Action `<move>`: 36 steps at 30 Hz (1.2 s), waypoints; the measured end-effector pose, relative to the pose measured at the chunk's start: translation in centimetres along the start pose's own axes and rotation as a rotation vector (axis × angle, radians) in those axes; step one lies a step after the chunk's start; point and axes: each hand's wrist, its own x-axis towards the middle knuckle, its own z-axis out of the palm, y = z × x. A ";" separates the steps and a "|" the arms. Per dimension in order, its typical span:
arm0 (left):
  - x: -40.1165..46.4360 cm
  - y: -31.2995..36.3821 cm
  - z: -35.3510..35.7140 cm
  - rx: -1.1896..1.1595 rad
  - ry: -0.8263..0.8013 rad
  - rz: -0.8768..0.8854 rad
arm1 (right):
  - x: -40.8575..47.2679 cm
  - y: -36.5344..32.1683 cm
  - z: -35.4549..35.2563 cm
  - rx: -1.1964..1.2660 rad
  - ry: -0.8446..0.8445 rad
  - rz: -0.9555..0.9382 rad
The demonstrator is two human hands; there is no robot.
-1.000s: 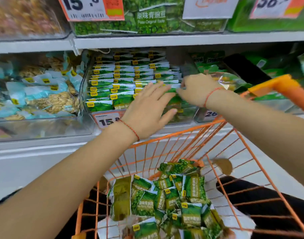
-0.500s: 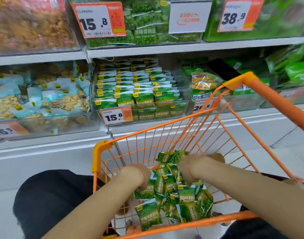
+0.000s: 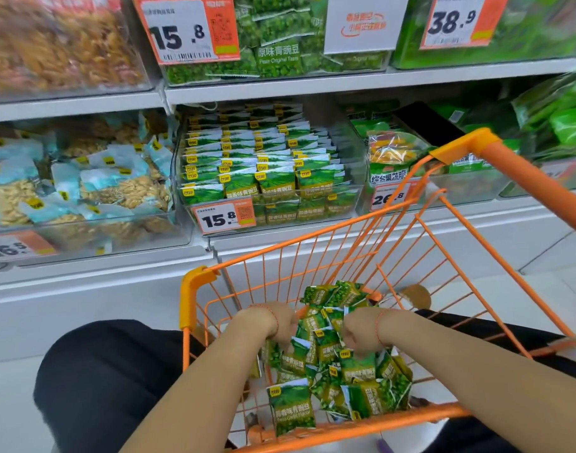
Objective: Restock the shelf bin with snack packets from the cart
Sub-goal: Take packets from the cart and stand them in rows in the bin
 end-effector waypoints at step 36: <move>-0.5 -0.3 1.1 0.135 0.139 -0.059 | -2.0 3.0 -2.0 1.316 0.121 0.056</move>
